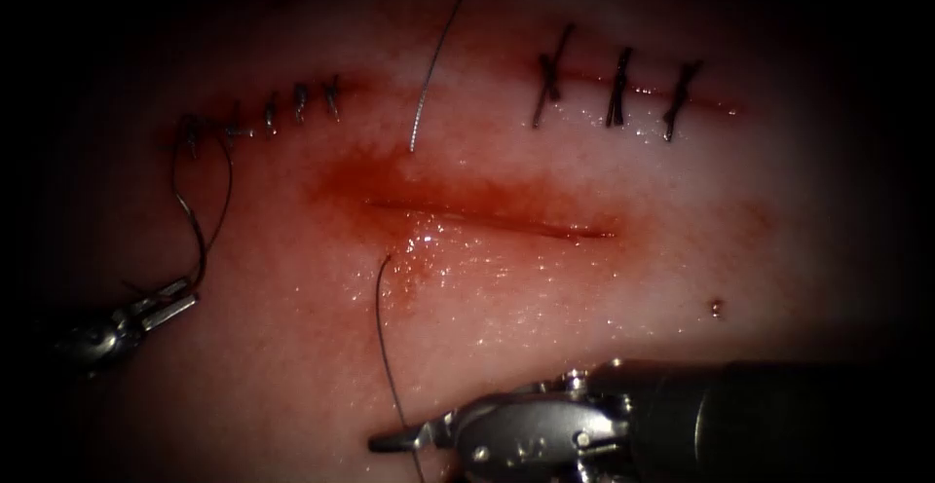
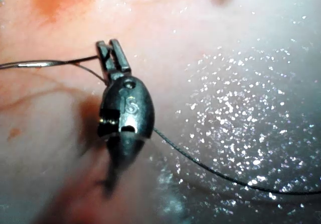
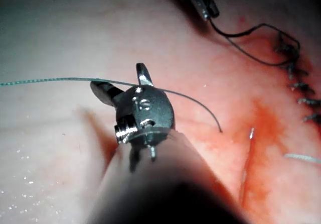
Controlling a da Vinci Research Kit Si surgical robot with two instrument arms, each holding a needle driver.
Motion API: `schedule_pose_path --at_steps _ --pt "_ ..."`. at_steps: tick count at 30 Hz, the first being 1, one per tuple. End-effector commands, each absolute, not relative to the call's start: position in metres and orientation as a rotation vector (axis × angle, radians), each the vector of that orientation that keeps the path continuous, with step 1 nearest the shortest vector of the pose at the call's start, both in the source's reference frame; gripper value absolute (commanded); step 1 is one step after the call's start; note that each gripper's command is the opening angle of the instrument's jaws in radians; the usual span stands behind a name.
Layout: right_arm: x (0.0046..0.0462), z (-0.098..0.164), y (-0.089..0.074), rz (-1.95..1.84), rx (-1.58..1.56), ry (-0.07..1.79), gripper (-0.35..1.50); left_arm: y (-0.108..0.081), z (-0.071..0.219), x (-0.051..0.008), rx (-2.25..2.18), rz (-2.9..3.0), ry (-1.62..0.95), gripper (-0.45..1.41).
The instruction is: Wound Closure
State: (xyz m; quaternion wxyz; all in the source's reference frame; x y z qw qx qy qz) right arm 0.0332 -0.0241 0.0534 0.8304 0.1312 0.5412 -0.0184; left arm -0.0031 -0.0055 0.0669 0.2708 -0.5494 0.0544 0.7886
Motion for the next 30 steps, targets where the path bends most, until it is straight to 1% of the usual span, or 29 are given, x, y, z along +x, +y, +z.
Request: schedule_pose_path --at_steps 1,4,15,18,21,22,23,25,26,27,30 --pt "0.0339 0.056 -0.022 -0.025 0.259 1.147 0.98 -0.006 0.067 -0.0037 -1.482 2.124 0.139 -0.45" --pt "0.0343 0.058 -0.02 -0.01 0.238 1.133 0.94 -0.006 0.067 -0.0037 -1.482 2.124 0.139 -0.45" --pt "0.0364 0.067 -0.016 -0.014 0.208 1.117 0.94 -0.006 0.067 -0.0037 -1.482 2.124 0.139 -0.45" --pt "0.0366 0.069 -0.016 -0.022 0.191 1.111 0.88 -0.006 0.067 -0.0037 -1.482 2.124 0.139 -0.45" --pt "0.0365 0.07 -0.015 -0.014 0.191 1.106 0.76 -0.006 0.067 -0.0037 -1.482 2.124 0.139 -0.45" --pt "0.0364 0.07 -0.015 -0.015 0.19 1.105 0.69 -0.006 0.067 -0.0037 -1.482 2.124 0.139 -0.45" --pt "0.0363 0.071 -0.015 -0.016 0.189 1.105 0.57 -0.006 0.067 -0.0037 -1.482 2.124 0.139 -0.45" --pt "0.0362 0.071 -0.015 -0.011 0.192 1.105 0.27 -0.006 0.067 -0.0037 -1.482 2.124 0.14 -0.45" --pt "0.0362 0.071 -0.015 -0.012 0.192 1.104 -0.12 -0.006 0.067 -0.0037 -1.482 2.124 0.14 -0.45" --pt "0.0362 0.071 -0.015 -0.014 0.194 1.106 -0.35 -0.006 0.067 -0.0037 -1.482 2.124 0.14 -0.45" --pt "0.0361 0.071 -0.015 -0.021 0.223 1.116 -0.35 -0.006 0.067 -0.0037 -1.482 2.124 0.14 -0.45"
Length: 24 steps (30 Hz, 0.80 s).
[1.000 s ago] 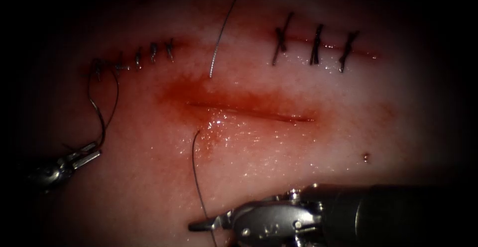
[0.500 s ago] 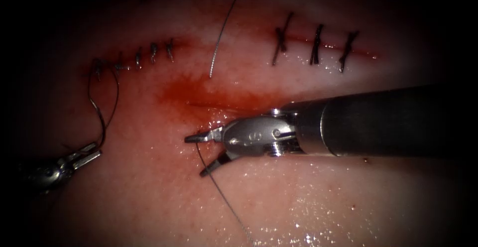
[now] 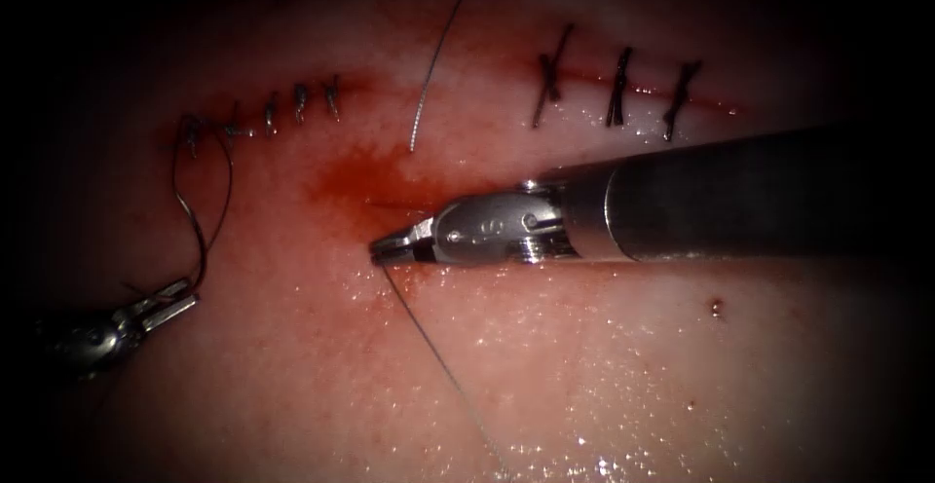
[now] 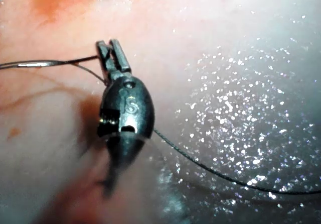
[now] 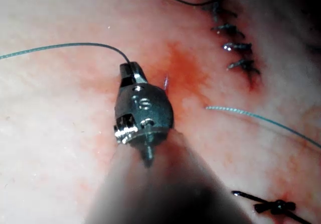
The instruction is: Wound Closure
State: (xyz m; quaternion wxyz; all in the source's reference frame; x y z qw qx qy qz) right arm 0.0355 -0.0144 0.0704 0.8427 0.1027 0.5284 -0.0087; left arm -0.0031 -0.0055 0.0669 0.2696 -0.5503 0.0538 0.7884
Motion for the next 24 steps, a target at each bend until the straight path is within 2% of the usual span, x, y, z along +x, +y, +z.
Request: schedule_pose_path --at_steps 1,8,18,24 --pt "0.0362 0.071 -0.015 -0.025 0.227 1.109 -0.35 -0.006 0.067 -0.0037 -1.482 2.124 0.14 -0.45" --pt "0.036 0.069 -0.017 -0.054 0.27 1.108 -0.35 -0.006 0.067 -0.0037 -1.482 2.124 0.14 -0.45" --pt "0.0321 0.061 -0.024 -0.141 0.342 1.15 -0.35 -0.006 0.068 -0.0037 -1.481 2.127 0.14 -0.45" --pt "0.0315 0.057 -0.027 -0.172 0.367 1.156 -0.35 -0.007 0.068 -0.0038 -1.483 2.127 0.139 -0.45"
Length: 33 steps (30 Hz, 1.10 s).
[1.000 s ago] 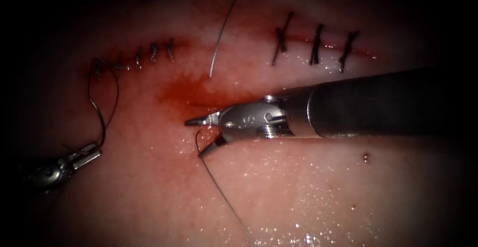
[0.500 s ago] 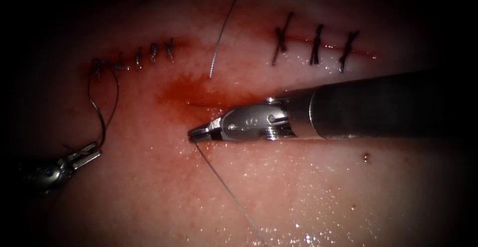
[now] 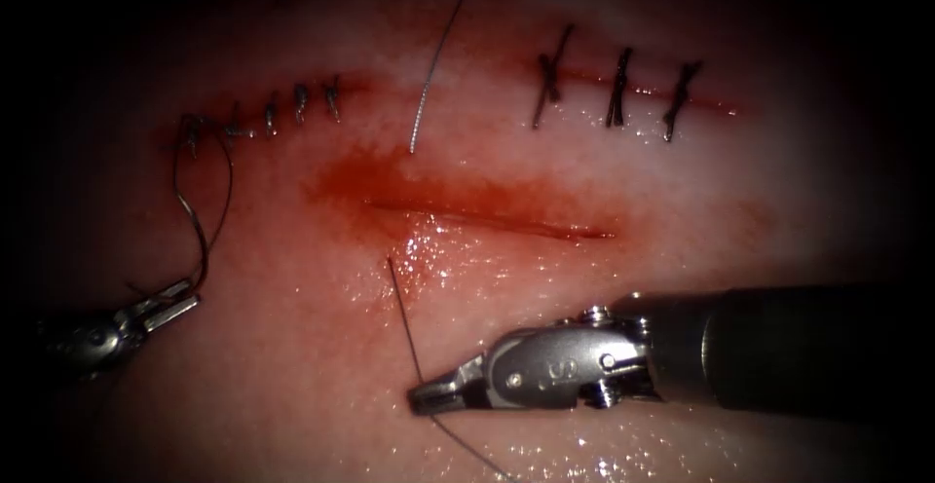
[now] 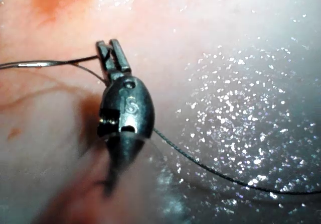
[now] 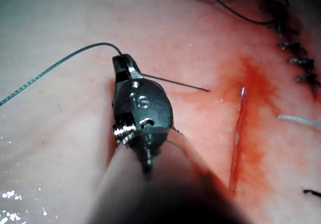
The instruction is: Wound Closure
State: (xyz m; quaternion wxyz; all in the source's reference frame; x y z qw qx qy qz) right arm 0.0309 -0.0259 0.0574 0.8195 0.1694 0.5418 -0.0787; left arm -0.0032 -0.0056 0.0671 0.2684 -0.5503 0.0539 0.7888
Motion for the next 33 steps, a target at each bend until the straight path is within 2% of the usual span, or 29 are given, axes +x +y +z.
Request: schedule_pose_path --at_steps 1,14,15,16,17,18,20,26,33 --pt "0.0316 0.057 -0.028 -0.181 0.372 1.161 -0.35 -0.007 0.068 -0.0038 -1.483 2.128 0.139 -0.45" --pt "0.0326 0.054 -0.031 -0.231 0.404 1.146 -0.35 -0.007 0.068 -0.0038 -1.486 2.128 0.137 -0.45" --pt "0.0327 0.054 -0.03 -0.223 0.399 1.15 -0.11 -0.007 0.068 -0.0038 -1.486 2.128 0.137 -0.45" --pt "0.0328 0.054 -0.03 -0.209 0.387 1.153 0.31 -0.007 0.068 -0.0038 -1.486 2.128 0.137 -0.45" --pt "0.0328 0.054 -0.029 -0.182 0.359 1.157 0.57 -0.007 0.068 -0.0038 -1.486 2.128 0.137 -0.45" --pt "0.0328 0.054 -0.028 -0.155 0.343 1.158 0.79 -0.007 0.068 -0.0038 -1.486 2.128 0.137 -0.45" --pt "0.0327 0.055 -0.027 -0.129 0.315 1.156 1.03 -0.007 0.068 -0.0038 -1.486 2.128 0.137 -0.45" --pt "0.032 0.058 -0.021 -0.085 0.259 1.16 1.13 -0.007 0.068 -0.0038 -1.486 2.128 0.137 -0.45" --pt "0.0331 0.063 -0.016 -0.038 0.216 1.149 1.11 -0.007 0.068 -0.0038 -1.486 2.128 0.137 -0.45"
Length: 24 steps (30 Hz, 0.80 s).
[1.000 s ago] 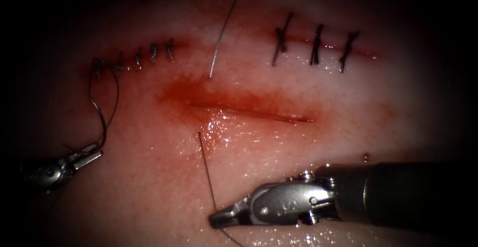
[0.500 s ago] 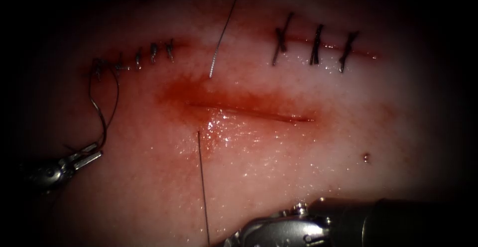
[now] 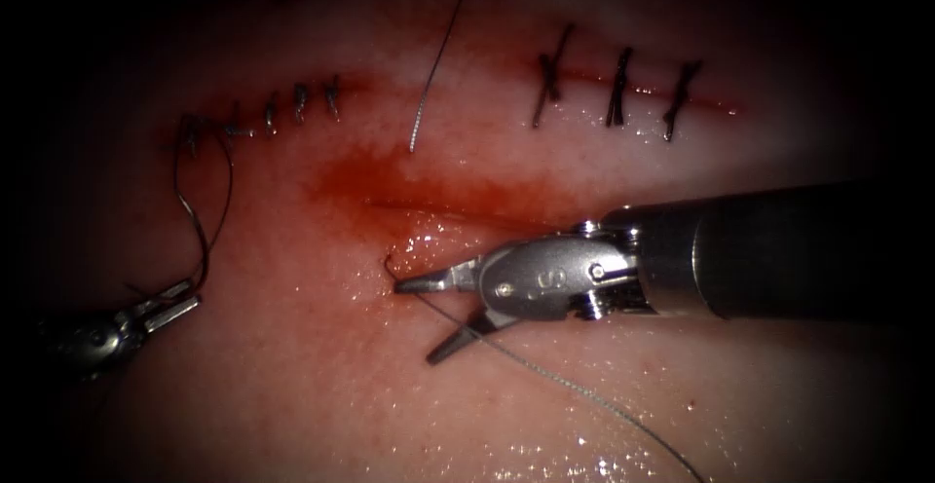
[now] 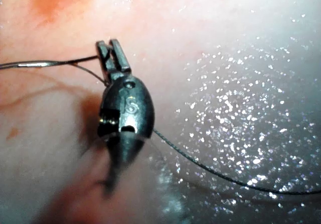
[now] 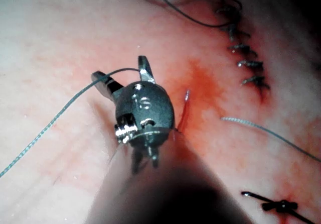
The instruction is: Wound Closure
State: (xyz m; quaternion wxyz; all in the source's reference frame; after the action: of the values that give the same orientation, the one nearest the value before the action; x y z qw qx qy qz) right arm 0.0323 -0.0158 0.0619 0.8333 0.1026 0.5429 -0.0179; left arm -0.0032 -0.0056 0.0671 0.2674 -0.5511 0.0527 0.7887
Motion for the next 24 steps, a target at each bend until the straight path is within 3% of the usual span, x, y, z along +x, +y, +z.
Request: schedule_pose_path --at_steps 1,11,14,15,16,17,19,24 --pt "0.0332 0.0639 -0.0152 -0.035 0.209 1.148 1.08 -0.0065 0.0676 -0.0038 -1.486 2.128 0.137 -0.45" --pt "0.035 0.0704 -0.0145 -0.063 0.178 1.134 0.84 -0.0066 0.0676 -0.0038 -1.487 2.128 0.136 -0.45" --pt "0.0351 0.071 -0.0148 -0.068 0.186 1.137 0.56 -0.0065 0.0676 -0.0038 -1.487 2.128 0.136 -0.45" --pt "0.0351 0.071 -0.0148 -0.072 0.19 1.14 0.39 -0.0065 0.0676 -0.0038 -1.487 2.128 0.136 -0.45" --pt "0.0352 0.071 -0.0148 -0.074 0.192 1.142 0.09 -0.0065 0.0676 -0.0038 -1.487 2.128 0.136 -0.45" --pt "0.0352 0.071 -0.0148 -0.074 0.192 1.142 0.09 -0.0065 0.0676 -0.0038 -1.487 2.128 0.136 -0.45" --pt "0.0353 0.071 -0.0149 -0.076 0.207 1.148 -0.35 -0.0065 0.0676 -0.0038 -1.487 2.128 0.136 -0.45" --pt "0.0363 0.0708 -0.0153 -0.089 0.229 1.162 -0.35 -0.0065 0.0676 -0.0038 -1.487 2.128 0.136 -0.45"
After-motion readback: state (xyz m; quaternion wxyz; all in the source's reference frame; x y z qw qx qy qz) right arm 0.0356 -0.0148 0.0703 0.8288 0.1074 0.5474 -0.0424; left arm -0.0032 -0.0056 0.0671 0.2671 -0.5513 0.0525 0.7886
